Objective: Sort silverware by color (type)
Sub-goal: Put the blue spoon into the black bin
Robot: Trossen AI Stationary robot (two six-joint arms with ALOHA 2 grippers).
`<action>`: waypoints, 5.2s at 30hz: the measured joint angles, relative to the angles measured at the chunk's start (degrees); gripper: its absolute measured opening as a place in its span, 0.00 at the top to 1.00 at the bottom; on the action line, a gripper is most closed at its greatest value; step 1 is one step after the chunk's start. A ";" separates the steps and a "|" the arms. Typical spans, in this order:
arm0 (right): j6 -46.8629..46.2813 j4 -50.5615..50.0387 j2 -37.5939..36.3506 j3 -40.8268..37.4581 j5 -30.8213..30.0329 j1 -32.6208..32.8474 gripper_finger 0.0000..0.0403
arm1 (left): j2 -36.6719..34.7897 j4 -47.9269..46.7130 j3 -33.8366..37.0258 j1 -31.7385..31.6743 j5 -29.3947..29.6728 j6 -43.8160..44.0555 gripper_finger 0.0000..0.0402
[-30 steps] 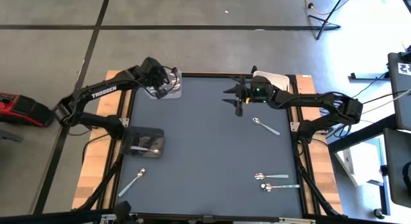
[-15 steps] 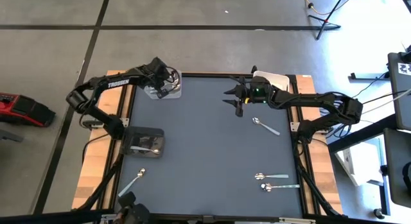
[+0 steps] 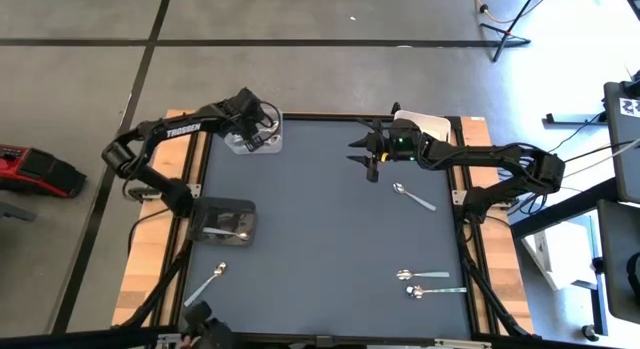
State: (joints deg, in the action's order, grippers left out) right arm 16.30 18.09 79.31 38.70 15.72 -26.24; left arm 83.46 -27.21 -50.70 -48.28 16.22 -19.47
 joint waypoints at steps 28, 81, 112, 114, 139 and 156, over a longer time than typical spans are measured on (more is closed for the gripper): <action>0.46 -0.21 -0.04 0.00 -5.22 18.20 0.59 | -10.50 -2.37 0.44 61.60 -0.96 27.98 0.72; -8.75 -6.62 -0.04 0.04 -5.61 28.92 0.59 | 11.01 -17.74 0.50 108.54 -21.11 128.98 0.75; -10.15 -8.09 -0.04 0.04 -4.08 28.94 0.59 | 2.61 -20.97 -10.10 100.92 9.97 89.00 0.92; -10.15 -8.07 -0.04 0.04 -4.09 28.93 0.59 | 1.19 -22.04 -10.85 100.40 14.41 83.89 0.92; -1.11 -6.99 -0.04 0.04 -13.64 23.81 0.59 | -15.13 -47.92 1.55 89.96 19.13 76.08 0.91; 1.67 -4.38 -0.04 0.04 -9.52 13.30 0.59 | -15.50 -41.08 12.78 82.73 9.41 75.89 0.91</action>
State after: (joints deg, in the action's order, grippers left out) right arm 17.97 13.71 79.26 38.74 6.19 -12.94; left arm 67.96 -68.29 -37.92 34.45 25.63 56.42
